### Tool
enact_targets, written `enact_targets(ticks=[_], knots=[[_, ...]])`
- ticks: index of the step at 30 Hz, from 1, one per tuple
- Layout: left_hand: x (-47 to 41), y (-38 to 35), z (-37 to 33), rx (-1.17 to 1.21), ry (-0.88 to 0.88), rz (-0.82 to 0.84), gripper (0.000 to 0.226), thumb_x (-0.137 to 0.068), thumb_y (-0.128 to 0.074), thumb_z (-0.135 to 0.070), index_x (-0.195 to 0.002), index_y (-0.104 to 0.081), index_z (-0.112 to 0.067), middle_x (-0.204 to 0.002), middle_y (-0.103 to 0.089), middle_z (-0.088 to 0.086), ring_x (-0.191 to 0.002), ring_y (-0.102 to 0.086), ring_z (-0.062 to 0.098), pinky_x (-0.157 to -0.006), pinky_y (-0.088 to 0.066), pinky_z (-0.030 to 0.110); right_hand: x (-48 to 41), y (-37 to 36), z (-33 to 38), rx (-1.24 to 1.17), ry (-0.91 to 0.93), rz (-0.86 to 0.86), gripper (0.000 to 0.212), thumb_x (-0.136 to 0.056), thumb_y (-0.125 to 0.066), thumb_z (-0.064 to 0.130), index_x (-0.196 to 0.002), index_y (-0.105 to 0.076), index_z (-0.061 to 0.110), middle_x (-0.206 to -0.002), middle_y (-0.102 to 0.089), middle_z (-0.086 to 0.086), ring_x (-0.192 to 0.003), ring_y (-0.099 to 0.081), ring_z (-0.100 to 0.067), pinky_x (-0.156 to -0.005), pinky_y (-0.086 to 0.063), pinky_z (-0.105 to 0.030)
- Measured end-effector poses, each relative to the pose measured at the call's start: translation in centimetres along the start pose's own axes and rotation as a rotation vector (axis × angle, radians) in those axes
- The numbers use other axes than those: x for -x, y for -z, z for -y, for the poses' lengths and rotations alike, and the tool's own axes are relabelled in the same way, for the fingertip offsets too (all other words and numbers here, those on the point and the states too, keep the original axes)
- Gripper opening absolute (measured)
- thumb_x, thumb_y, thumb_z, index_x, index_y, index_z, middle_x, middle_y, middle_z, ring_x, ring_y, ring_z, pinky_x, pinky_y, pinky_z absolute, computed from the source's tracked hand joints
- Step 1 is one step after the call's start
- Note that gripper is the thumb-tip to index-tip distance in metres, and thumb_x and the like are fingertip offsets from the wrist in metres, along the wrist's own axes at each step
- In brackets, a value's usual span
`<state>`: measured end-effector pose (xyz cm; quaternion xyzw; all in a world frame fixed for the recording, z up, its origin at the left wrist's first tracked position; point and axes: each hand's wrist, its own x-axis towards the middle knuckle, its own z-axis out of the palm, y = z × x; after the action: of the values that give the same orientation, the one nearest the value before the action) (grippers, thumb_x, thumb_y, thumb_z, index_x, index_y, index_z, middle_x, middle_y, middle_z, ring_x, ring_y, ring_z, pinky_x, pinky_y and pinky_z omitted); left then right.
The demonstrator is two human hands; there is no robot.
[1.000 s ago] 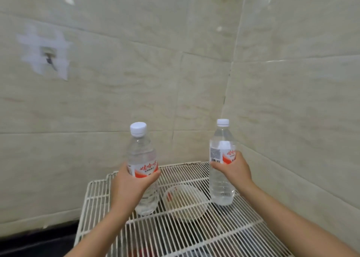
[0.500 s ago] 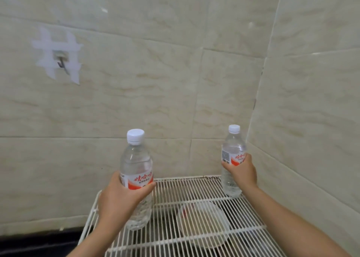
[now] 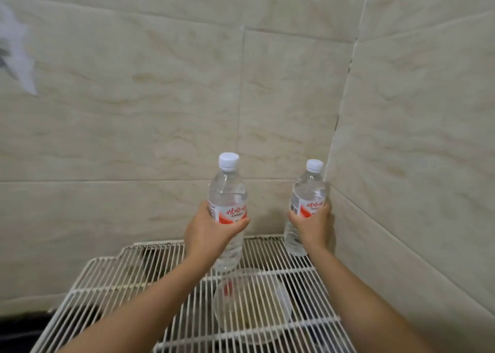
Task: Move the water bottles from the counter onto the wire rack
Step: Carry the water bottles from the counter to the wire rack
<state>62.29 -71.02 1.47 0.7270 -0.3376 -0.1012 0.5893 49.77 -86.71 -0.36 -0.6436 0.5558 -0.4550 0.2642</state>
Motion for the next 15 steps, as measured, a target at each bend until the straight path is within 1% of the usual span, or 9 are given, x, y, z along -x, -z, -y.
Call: enact_targets(ticks=[3,5,7,9,12,15], knots=[[-0.7,-3.1,-0.3,-0.005,-0.001,0.042,0.053,-0.057,-0.082,-0.037,-0.096,-0.048,-0.026,-0.089,-0.061,-0.005,-0.085,-0.061,0.017,-0.082,-0.054,0.038,0.0,0.0,-0.1,0.01,-0.014,0.034,0.084,-0.064,-0.078,0.037,-0.128,-0.035,0.006,-0.121,-0.05,-0.02,-0.111,-0.049,-0.036,-0.091,-0.046,-0.048],[-1.2,-5.5,-0.3,0.0,0.011,0.058,0.054,-0.058,-0.082,-0.037,-0.099,-0.048,-0.024,-0.091,-0.059,-0.005,-0.085,-0.059,0.017,-0.081,-0.053,0.036,-0.4,0.1,-0.4,0.021,-0.009,0.043,0.083,-0.065,-0.078,0.037,-0.129,-0.034,0.007,-0.122,-0.049,-0.018,-0.111,-0.049,-0.034,-0.09,-0.047,-0.045],[-1.8,-7.5,-0.2,0.008,0.032,0.044,0.056,-0.06,-0.081,-0.038,-0.103,-0.049,-0.02,-0.091,-0.058,-0.004,-0.083,-0.057,0.015,-0.077,-0.05,0.03,-0.5,0.2,-0.6,0.026,0.009,0.047,0.081,-0.066,-0.077,0.037,-0.128,-0.034,0.007,-0.121,-0.05,-0.017,-0.11,-0.051,-0.032,-0.087,-0.047,-0.042],[-2.5,-9.1,-0.3,-0.006,0.038,0.0,0.058,-0.06,-0.08,-0.041,-0.104,-0.049,-0.019,-0.092,-0.059,-0.004,-0.082,-0.055,0.014,-0.074,-0.047,0.028,-0.7,0.3,-0.6,0.024,0.019,0.056,0.08,-0.066,-0.078,0.038,-0.126,-0.036,0.006,-0.12,-0.051,-0.016,-0.109,-0.052,-0.032,-0.086,-0.047,-0.041],[-3.5,-11.0,-0.6,-0.012,0.05,-0.006,0.064,-0.061,-0.078,-0.045,-0.109,-0.048,-0.017,-0.102,-0.063,-0.001,-0.085,-0.056,0.015,-0.077,-0.048,0.03,-0.8,0.5,-0.7,0.015,0.04,0.066,0.081,-0.064,-0.079,0.039,-0.125,-0.036,0.007,-0.119,-0.053,-0.014,-0.107,-0.054,-0.031,-0.085,-0.048,-0.04],[-3.9,-11.6,-0.8,-0.074,0.004,0.085,0.064,-0.062,-0.076,-0.046,-0.11,-0.046,-0.017,-0.103,-0.062,0.0,-0.088,-0.057,0.017,-0.082,-0.052,0.037,-0.8,0.6,-0.9,0.03,0.066,0.072,0.081,-0.063,-0.079,0.043,-0.124,-0.037,0.009,-0.117,-0.053,-0.013,-0.107,-0.054,-0.03,-0.087,-0.05,-0.042]])
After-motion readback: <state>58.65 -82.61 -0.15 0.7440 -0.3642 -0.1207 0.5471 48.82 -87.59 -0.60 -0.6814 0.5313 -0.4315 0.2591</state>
